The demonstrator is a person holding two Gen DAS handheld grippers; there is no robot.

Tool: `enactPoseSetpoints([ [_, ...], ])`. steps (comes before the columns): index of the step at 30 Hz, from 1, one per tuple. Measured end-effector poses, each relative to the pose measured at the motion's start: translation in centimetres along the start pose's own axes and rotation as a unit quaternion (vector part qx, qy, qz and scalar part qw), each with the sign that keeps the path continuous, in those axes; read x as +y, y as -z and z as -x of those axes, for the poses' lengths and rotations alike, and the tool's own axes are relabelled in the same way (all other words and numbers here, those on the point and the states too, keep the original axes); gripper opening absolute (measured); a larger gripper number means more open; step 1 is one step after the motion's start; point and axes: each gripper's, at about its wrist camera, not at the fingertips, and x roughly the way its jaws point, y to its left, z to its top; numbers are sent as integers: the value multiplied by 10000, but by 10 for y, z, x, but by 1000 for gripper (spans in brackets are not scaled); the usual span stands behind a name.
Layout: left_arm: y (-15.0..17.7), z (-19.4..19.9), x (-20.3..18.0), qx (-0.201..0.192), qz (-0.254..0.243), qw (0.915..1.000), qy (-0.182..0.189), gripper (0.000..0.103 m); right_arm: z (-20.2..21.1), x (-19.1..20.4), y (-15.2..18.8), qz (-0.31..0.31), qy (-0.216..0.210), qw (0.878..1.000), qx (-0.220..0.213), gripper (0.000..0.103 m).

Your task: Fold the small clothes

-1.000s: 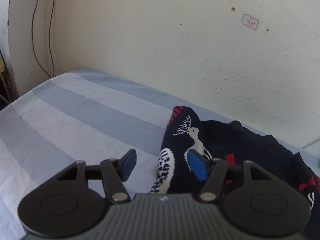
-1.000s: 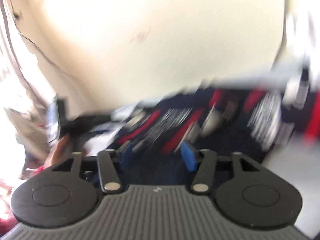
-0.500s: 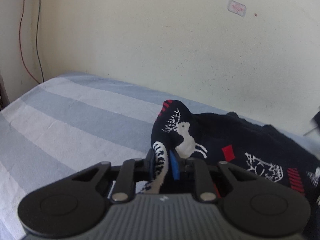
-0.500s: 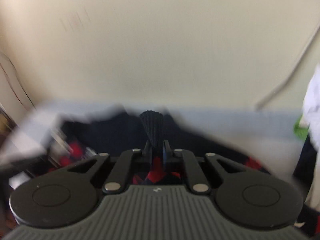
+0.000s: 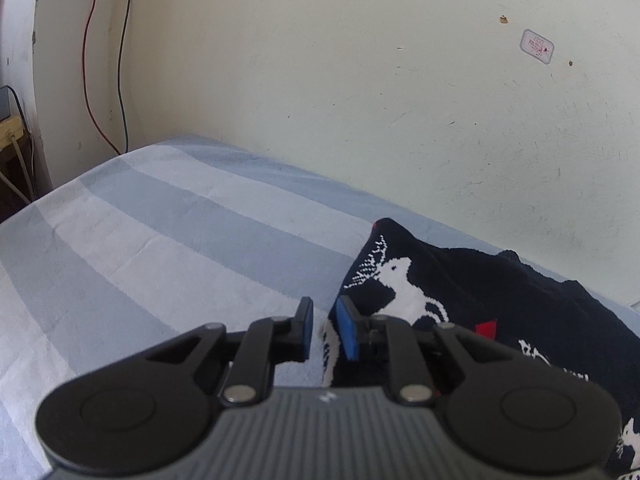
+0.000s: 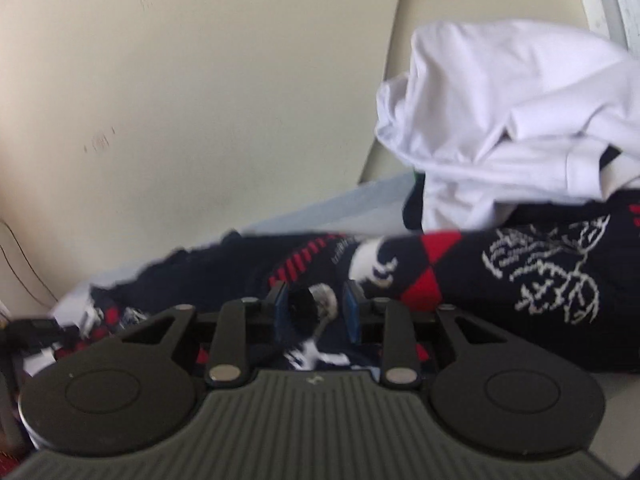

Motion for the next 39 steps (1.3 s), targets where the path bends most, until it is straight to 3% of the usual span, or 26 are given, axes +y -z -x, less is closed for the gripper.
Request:
enactPoseSetpoints([
  [4, 0, 2, 1, 23, 59, 10000, 36, 19, -3, 53, -9, 430, -486, 9979, 0, 37],
  [8, 0, 1, 2, 45, 102, 9999, 44, 22, -21, 113, 13, 1021, -920, 9876, 758, 39],
  [11, 0, 0, 3, 59, 109, 9999, 55, 22, -30, 121, 28, 1576, -558, 9814, 949, 42],
  [13, 0, 1, 2, 59, 97, 9999, 37, 22, -38, 116, 24, 1819, -147, 9789, 923, 50],
  [15, 0, 0, 1, 57, 68, 10000, 29, 22, -45, 105, 15, 2017, 186, 9751, 906, 64],
  [18, 1, 1, 0, 56, 42, 10000, 16, 24, -58, 90, 8, 2233, 638, 9643, 1271, 65],
  [20, 1, 1, -3, 58, 10, 10000, -28, 28, -55, 84, 11, 2239, 542, 9641, 1321, 65],
  [22, 2, 0, -5, 57, -70, 9999, -75, 32, -49, 86, 16, 2448, 478, 9600, 1274, 55],
  [25, 3, 1, -9, 20, -237, 9996, -161, 32, -38, 91, 24, 2859, 474, 9504, 1134, 12],
  [26, 4, 1, -11, 5, -300, 9993, -202, 32, -37, 95, 25, 2935, 508, 9480, 1121, 8],
  [34, 6, 0, -20, -86, -621, 9974, -359, 39, -24, 121, 3, 3619, 1069, 9259, -202, 8],
  [36, 7, 0, -22, -92, -658, 9970, -398, 39, -37, 117, 2, 3641, 1184, 9238, -65, 11],
  [39, 7, 0, -21, -83, -648, 9971, -400, 39, -76, 100, 17, 3567, 1395, 9188, 956, 29],
])
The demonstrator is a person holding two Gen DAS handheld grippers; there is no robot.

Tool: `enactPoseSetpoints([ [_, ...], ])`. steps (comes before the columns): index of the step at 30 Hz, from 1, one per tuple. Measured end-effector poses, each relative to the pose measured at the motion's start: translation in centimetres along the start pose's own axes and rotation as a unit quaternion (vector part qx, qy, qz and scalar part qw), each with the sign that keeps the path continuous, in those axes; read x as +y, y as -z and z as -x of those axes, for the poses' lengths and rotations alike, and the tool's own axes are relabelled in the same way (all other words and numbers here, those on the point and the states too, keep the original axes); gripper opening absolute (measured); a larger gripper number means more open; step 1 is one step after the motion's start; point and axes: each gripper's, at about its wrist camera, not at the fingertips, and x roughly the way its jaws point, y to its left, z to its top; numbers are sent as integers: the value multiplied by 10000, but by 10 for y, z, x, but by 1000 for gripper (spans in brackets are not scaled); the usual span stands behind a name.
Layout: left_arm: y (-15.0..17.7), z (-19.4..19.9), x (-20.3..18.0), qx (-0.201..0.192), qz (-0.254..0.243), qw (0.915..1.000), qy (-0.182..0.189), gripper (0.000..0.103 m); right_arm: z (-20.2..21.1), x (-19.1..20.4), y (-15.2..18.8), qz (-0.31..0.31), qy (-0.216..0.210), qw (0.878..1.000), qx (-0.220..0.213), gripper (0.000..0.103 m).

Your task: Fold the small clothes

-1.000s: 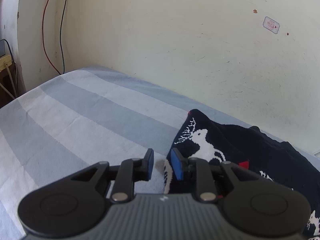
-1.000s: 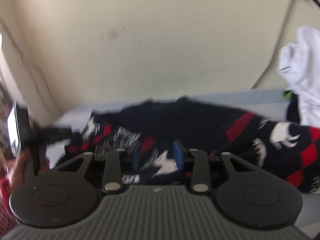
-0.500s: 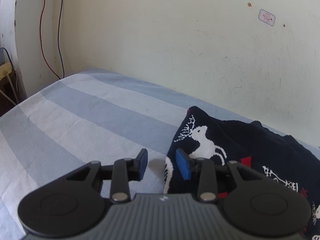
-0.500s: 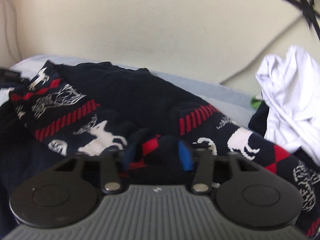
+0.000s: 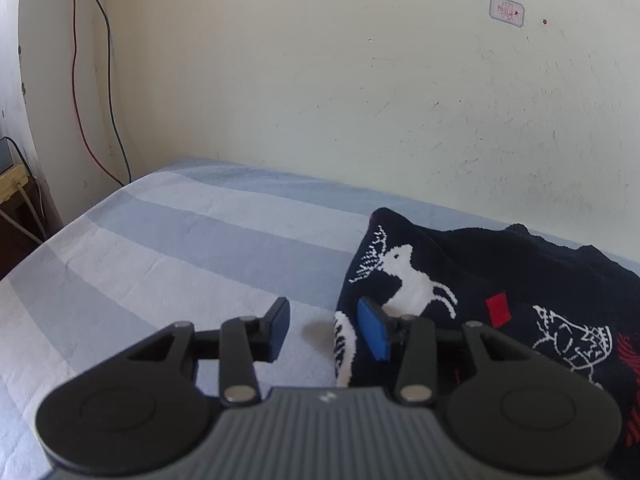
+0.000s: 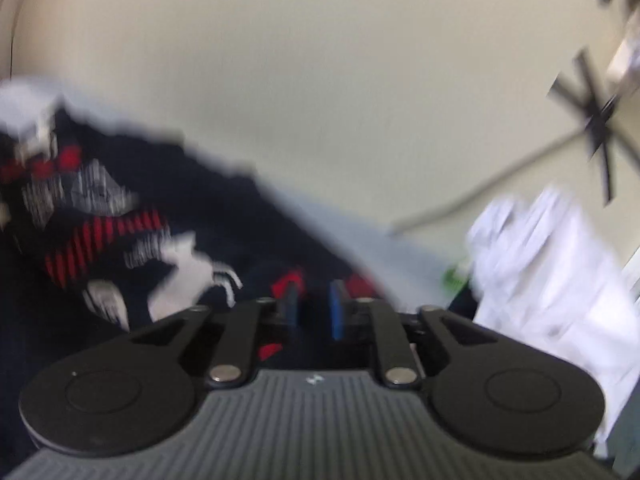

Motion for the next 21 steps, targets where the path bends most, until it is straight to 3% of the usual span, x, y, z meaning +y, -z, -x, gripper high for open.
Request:
enactPoseSetpoints([
  [2, 0, 0, 1, 7, 14, 10000, -14, 41, 6, -2, 10, -126, 42, 9996, -235, 34],
  [6, 1, 0, -2, -6, -19, 10000, -66, 43, 38, -15, 11, -781, -209, 9942, -703, 35],
  [8, 0, 0, -1, 0, -12, 10000, -64, 43, 49, -14, 11, -1143, -685, 9874, -859, 38],
  [10, 0, -1, -1, 7, 5, 10000, -50, 45, 37, -18, 12, -1611, -1505, 9735, -605, 44],
  [12, 0, 0, 2, -7, 1, 10000, -37, 47, 16, -20, 18, -2046, -1881, 9606, -48, 49],
  [16, -2, 11, 9, -184, 150, 9997, -73, 50, 28, -43, 33, -2743, -1979, 9410, -59, 49],
  [19, -8, 37, 20, -568, 461, 9973, 118, 55, 74, -80, 54, -3167, -1680, 9298, -838, 49],
  [21, -9, 51, 23, -674, 580, 9949, 478, 60, 100, -115, 74, -3571, -1339, 9174, -1139, 49],
])
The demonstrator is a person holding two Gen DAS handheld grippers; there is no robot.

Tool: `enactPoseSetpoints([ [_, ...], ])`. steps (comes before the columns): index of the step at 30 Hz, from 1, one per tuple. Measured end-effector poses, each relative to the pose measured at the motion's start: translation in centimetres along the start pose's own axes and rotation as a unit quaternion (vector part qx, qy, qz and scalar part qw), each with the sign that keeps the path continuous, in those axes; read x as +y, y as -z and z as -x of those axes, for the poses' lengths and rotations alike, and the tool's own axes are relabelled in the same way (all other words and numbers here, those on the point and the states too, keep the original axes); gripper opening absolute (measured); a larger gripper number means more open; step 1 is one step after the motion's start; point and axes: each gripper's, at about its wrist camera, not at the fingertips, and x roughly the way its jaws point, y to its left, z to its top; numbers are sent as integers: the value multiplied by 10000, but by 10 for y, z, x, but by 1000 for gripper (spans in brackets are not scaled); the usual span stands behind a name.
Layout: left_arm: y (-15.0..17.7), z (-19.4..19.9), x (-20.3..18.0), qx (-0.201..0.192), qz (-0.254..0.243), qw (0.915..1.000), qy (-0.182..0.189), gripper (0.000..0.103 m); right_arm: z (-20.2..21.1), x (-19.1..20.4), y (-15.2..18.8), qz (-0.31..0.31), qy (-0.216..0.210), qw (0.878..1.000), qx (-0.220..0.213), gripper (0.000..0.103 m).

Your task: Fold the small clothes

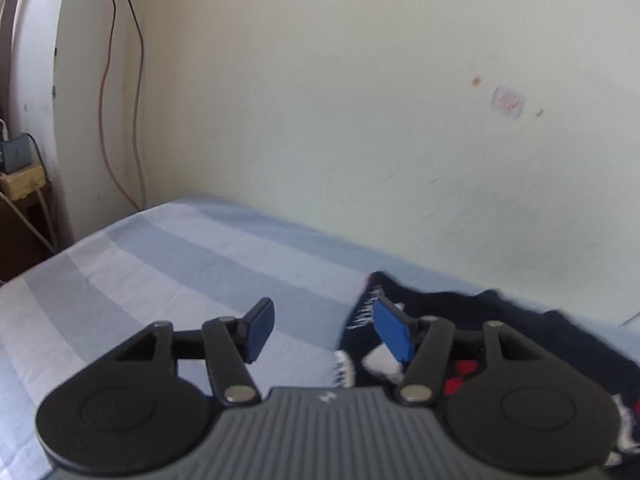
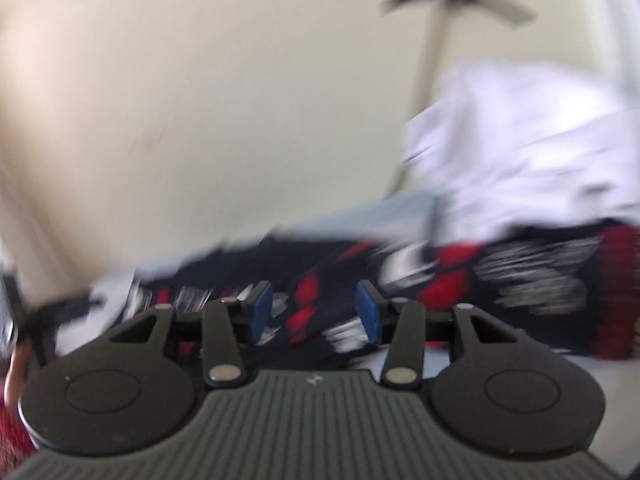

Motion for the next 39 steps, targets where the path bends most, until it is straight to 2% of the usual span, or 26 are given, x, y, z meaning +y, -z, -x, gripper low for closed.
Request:
enactPoseSetpoints([
  [3, 4, 5, -9, 207, -84, 9966, 789, 72, 53, -42, 2, -425, 625, 9963, -419, 51],
  [6, 18, -2, -30, 536, -466, 9902, 1205, 72, 83, -75, 11, -734, 1222, 9878, -628, 51],
  [10, 37, -14, -54, 805, -1201, 9830, 1131, 72, 80, -102, 21, -1335, 1511, 9777, -592, 51],
  [12, 43, -19, -58, 901, -1383, 9810, 1020, 72, 83, -115, 23, -1609, 1965, 9642, -762, 51],
  [13, 44, -21, -59, 933, -1431, 9804, 984, 72, 85, -125, 24, -1900, 2027, 9568, -854, 51],
  [15, 45, -21, -57, 937, -1475, 9799, 959, 73, 92, -149, 28, -2621, 2015, 9381, -1034, 51],
  [18, 46, -21, -59, 940, -1511, 9796, 937, 75, 103, -172, 38, -3314, 2156, 9110, -1170, 51],
  [21, 46, -22, -60, 943, -1515, 9795, 934, 76, 103, -190, 41, -3599, 1971, 9020, -1343, 50],
  [23, 46, -22, -59, 949, -1500, 9796, 943, 76, 97, -197, 34, -3509, 1915, 9067, -1346, 50],
  [25, 46, -23, -59, 957, -1484, 9796, 955, 76, 89, -204, 28, -3488, 1887, 9078, -1362, 44],
  [26, 46, -23, -59, 960, -1480, 9796, 960, 76, 85, -207, 24, -3439, 1926, 9097, -1310, 36],
  [27, 45, -24, -58, 961, -1478, 9796, 967, 76, 79, -209, 21, -3348, 1933, 9141, -1223, 15],
  [28, 45, -23, -58, 959, -1469, 9796, 976, 76, 75, -212, 18, -3318, 2052, 9142, -1097, 10],
  [30, 44, -21, -56, 943, -1412, 9803, 1008, 76, 81, -208, 18, -3464, 1993, 9093, -1161, 11],
  [31, 42, -20, -54, 922, -1355, 9811, 1031, 76, 88, -199, 17, -3416, 1931, 9109, -1279, 11],
  [33, 36, -13, -49, 767, -1190, 9841, 1073, 76, 104, -169, 7, -3141, 1536, 9252, -1471, 11],
  [34, 32, -9, -45, 664, -1073, 9858, 1109, 76, 111, -148, -2, -2921, 1227, 9363, -1512, 10],
  [37, 18, 4, -31, 435, -600, 9883, 1331, 77, 115, -71, -42, -1943, 446, 9677, -1546, 11],
  [39, 10, 12, -20, 292, -322, 9888, 1429, 78, 100, -14, -67, -1224, 8, 9805, -1538, 11],
])
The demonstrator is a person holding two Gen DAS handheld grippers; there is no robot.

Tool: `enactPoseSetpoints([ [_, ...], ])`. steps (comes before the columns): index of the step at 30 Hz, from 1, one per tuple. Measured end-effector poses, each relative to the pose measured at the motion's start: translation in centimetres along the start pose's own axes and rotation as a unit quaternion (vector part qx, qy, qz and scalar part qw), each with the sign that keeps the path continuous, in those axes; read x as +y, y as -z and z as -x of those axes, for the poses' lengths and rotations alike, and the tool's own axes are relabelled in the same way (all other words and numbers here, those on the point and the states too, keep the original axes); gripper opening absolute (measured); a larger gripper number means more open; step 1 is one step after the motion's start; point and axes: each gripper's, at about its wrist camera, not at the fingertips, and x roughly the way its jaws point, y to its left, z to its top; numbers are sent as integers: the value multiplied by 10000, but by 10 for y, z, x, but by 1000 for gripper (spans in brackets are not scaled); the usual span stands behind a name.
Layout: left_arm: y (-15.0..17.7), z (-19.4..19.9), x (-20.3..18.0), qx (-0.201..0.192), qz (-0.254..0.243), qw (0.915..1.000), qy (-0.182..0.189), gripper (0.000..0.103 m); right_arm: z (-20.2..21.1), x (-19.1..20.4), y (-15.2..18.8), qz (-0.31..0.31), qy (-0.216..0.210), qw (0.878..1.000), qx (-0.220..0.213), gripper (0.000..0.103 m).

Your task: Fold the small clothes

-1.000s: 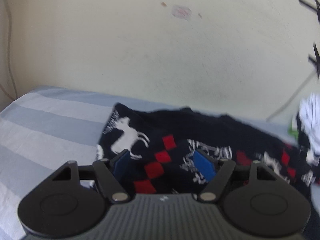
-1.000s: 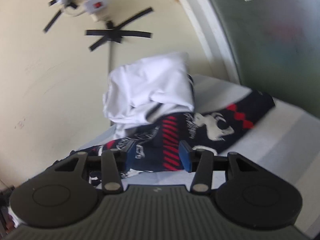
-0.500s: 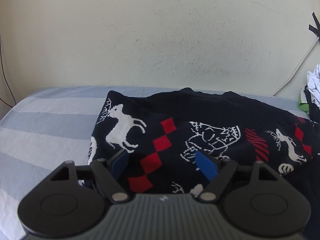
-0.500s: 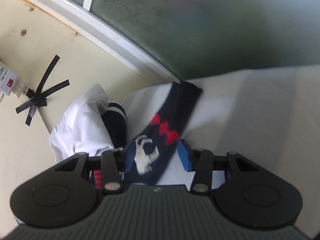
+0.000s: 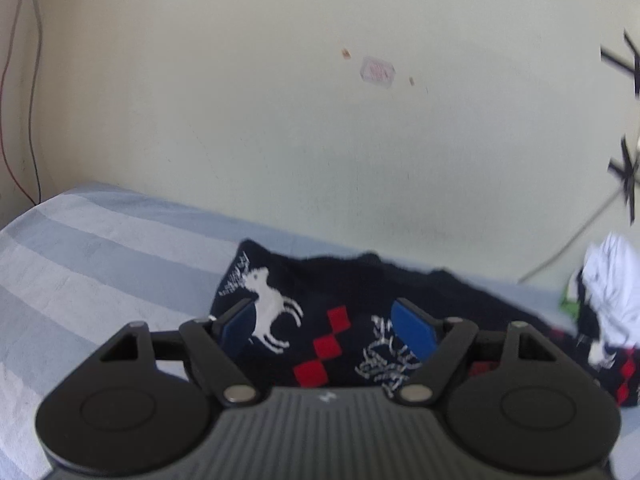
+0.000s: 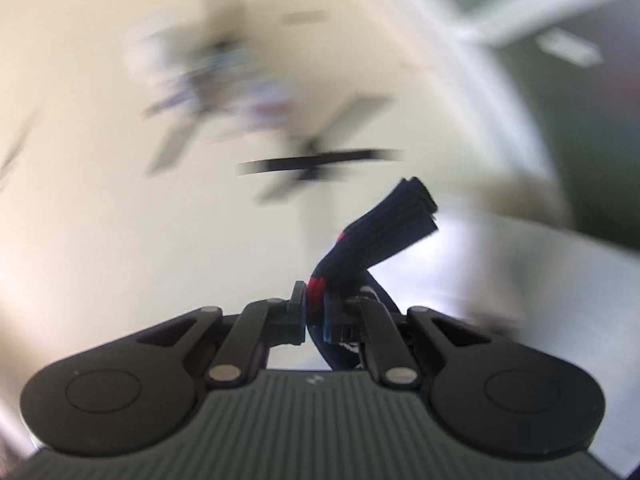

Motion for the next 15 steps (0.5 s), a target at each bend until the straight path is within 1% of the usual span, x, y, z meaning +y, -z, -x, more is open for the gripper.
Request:
enactPoseSetpoints([
  [2, -7, 9, 11, -165, 225, 9996, 23, 79, -35, 60, 4, 492, -575, 9969, 232, 11],
  [4, -13, 14, 23, -278, 405, 9988, 10, 81, -75, 114, 21, 762, -1070, 9898, 553, 11],
  [6, -17, 18, 32, -379, 463, 9981, -128, 82, -113, 163, 50, 1052, -1499, 9787, 925, 11],
  [8, -20, 16, 38, -438, 430, 9975, -359, 82, -145, 204, 91, 1305, -1828, 9646, 1378, 11],
  [10, -22, 12, 43, -418, 414, 9969, -522, 82, -171, 228, 137, 1425, -2064, 9486, 1932, 11],
  [12, -22, 7, 46, -320, 460, 9969, -557, 82, -189, 236, 185, 1663, -2082, 9333, 2406, 11],
  [14, -22, 1, 47, -208, 502, 9970, -552, 78, -202, 227, 229, 1731, -2009, 9190, 2919, 12],
  [15, -20, 0, 48, -166, 479, 9970, -591, 80, -208, 218, 248, 1637, -2068, 9095, 3213, 13],
])
